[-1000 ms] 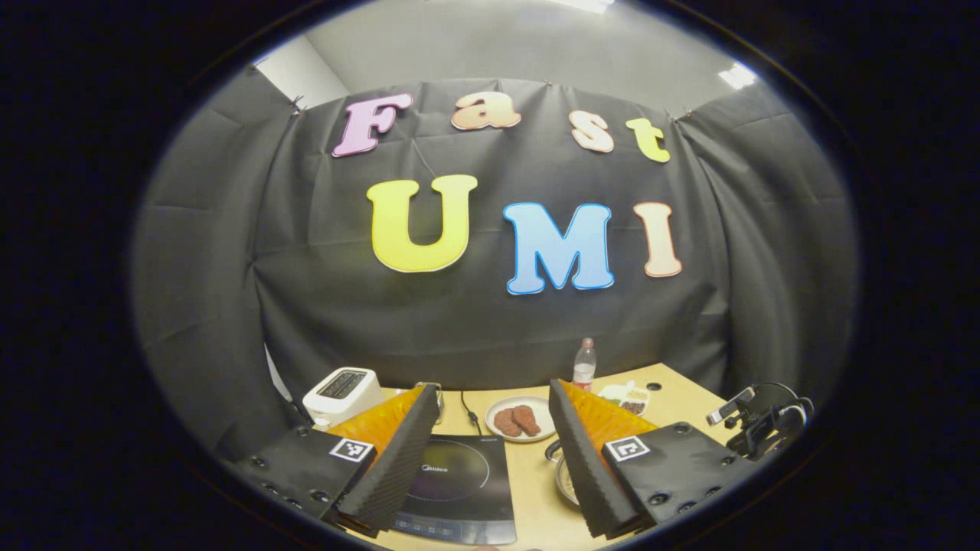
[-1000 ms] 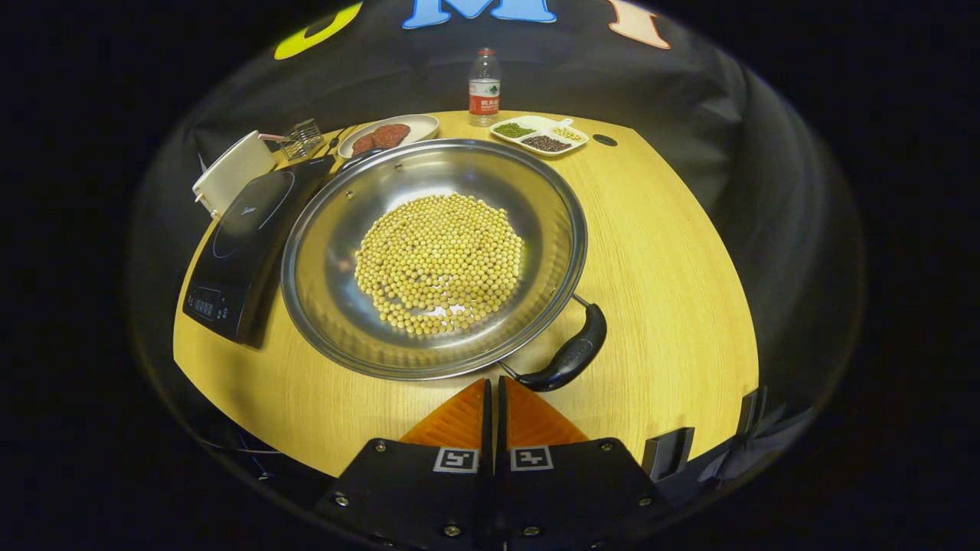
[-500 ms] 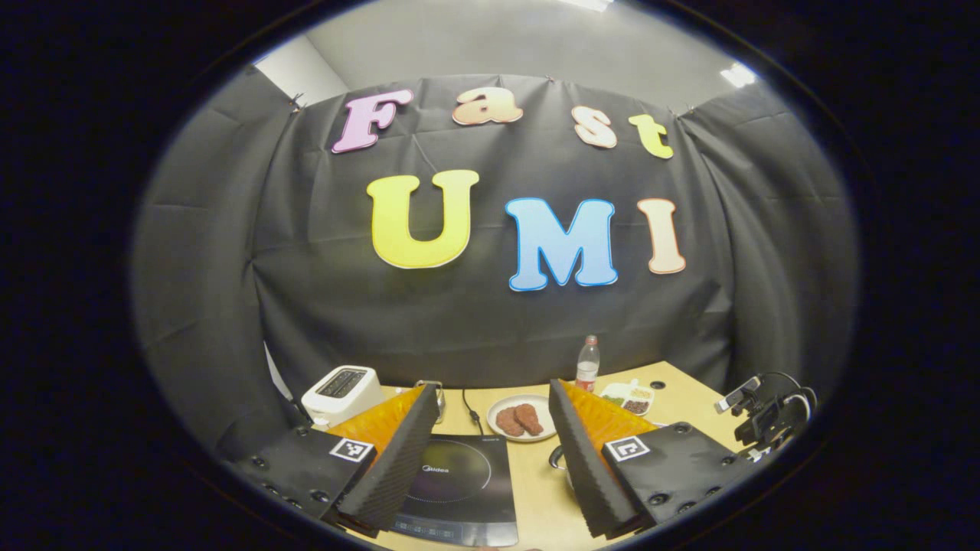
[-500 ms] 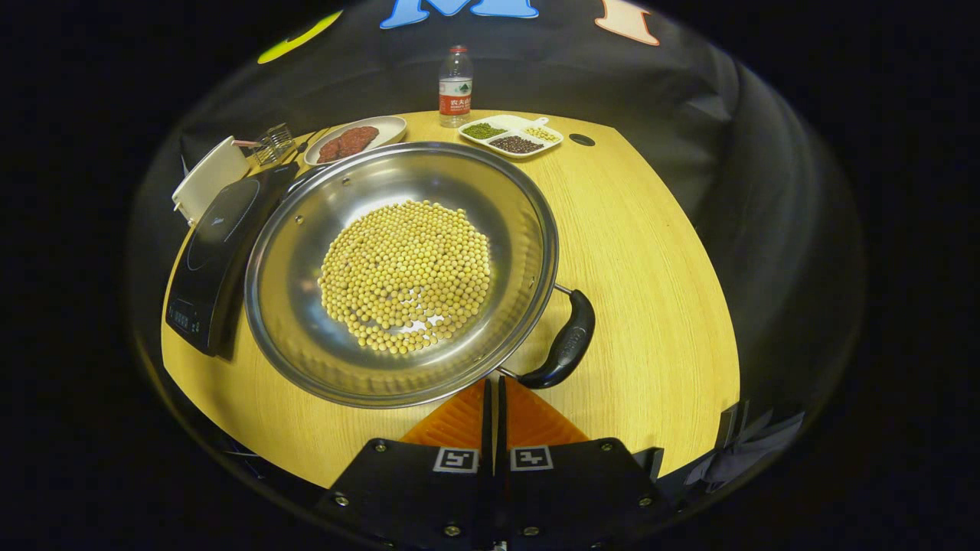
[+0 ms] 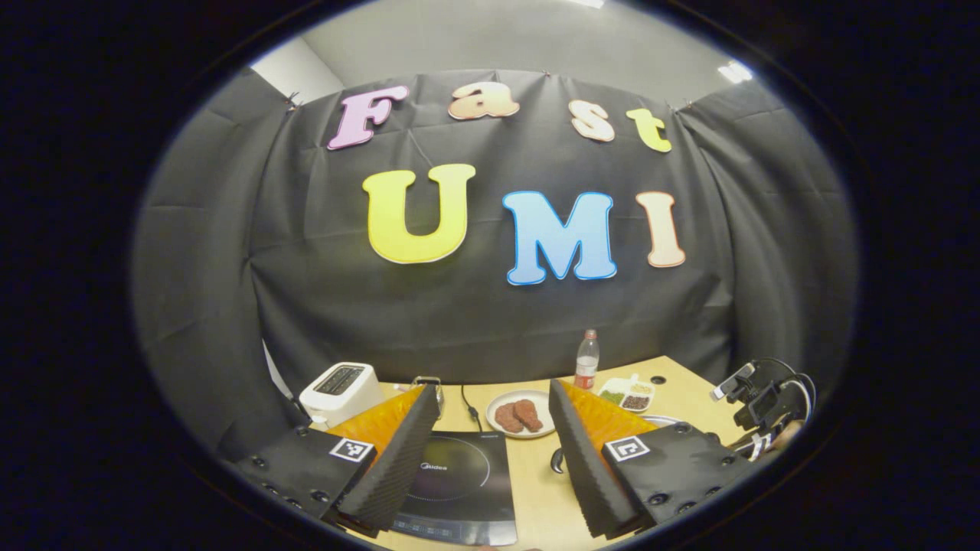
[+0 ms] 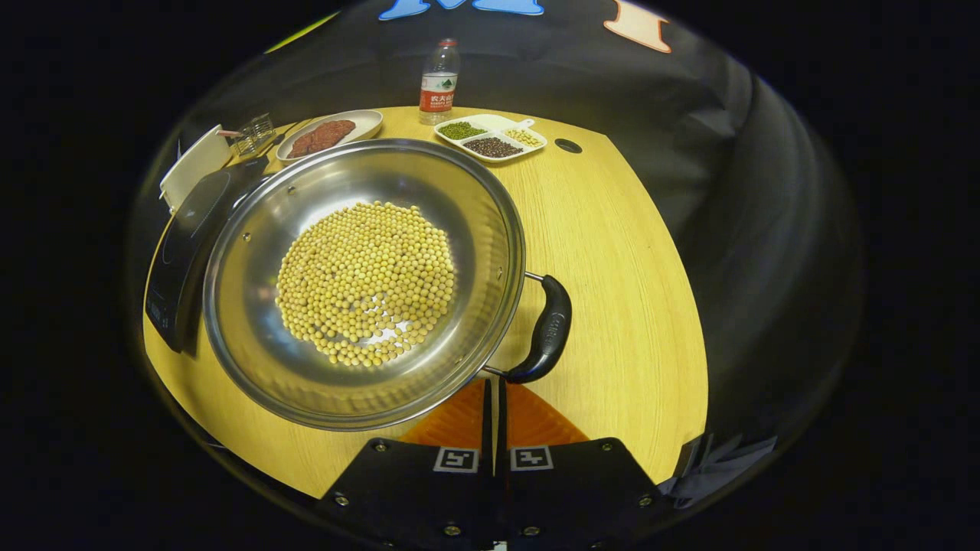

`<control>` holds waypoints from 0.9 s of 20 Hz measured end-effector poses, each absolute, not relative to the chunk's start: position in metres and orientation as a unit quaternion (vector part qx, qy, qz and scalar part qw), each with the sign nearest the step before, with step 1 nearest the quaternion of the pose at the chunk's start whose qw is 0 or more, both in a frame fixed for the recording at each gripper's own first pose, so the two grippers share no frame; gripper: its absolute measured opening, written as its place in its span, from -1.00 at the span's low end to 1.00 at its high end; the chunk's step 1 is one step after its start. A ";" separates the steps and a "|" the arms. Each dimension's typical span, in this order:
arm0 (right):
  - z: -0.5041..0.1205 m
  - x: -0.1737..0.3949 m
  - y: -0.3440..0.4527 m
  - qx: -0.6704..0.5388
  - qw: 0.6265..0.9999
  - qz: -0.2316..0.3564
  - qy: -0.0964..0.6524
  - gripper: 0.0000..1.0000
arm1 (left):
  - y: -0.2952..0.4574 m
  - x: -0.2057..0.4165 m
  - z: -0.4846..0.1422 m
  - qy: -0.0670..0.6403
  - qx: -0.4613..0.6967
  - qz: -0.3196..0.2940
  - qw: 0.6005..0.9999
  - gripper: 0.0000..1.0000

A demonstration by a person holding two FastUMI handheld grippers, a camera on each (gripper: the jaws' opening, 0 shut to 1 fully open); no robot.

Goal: First push the handle of the pot to place it horizontally, then grasp the pot with both hands and set it on the induction cooktop.

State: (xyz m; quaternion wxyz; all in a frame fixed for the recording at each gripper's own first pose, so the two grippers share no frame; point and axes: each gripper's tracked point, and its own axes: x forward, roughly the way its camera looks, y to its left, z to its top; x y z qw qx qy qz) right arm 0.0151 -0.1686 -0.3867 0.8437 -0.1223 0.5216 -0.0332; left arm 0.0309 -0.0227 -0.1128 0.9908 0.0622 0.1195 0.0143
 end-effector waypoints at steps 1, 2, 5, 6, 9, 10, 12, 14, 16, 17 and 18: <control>-0.386 0.019 -0.172 -0.129 0.843 -0.033 0.521 -0.98 | -0.024 0.032 -0.113 0.120 0.064 0.013 0.991 0.90; -0.386 0.022 -0.177 -0.134 0.843 -0.035 0.520 -0.98 | -0.026 0.032 -0.115 0.121 0.065 0.012 0.990 0.90; -0.384 0.034 -0.187 -0.144 0.843 -0.042 0.516 -0.98 | -0.029 0.037 -0.117 0.125 0.067 0.008 0.990 0.90; -0.383 0.040 -0.192 -0.146 0.844 -0.045 0.515 -0.98 | -0.030 0.037 -0.120 0.126 0.069 0.007 0.990 0.90; -0.384 0.052 -0.196 -0.128 0.845 -0.052 0.517 -0.97 | -0.031 0.041 -0.121 0.128 0.071 0.006 0.989 0.90; -0.386 0.055 -0.196 -0.124 0.845 -0.053 0.518 -0.97 | -0.031 0.042 -0.122 0.129 0.070 0.006 0.989 0.90; -0.387 0.061 -0.200 -0.132 0.843 -0.055 0.519 -0.98 | -0.032 0.047 -0.124 0.132 0.070 0.005 0.989 0.90; -0.385 0.067 -0.204 -0.143 0.842 -0.055 0.517 -0.98 | -0.033 0.050 -0.125 0.134 0.069 0.005 0.989 0.90; -0.385 0.073 -0.205 -0.145 0.842 -0.054 0.516 -0.98 | -0.033 0.052 -0.127 0.135 0.068 0.007 0.988 0.90; -0.384 0.077 -0.206 -0.146 0.842 -0.054 0.516 -0.98 | -0.033 0.055 -0.128 0.135 0.066 0.007 0.989 0.90; -0.385 0.079 -0.206 -0.145 0.843 -0.055 0.515 -0.98 | -0.033 0.057 -0.128 0.136 0.064 0.007 0.989 0.89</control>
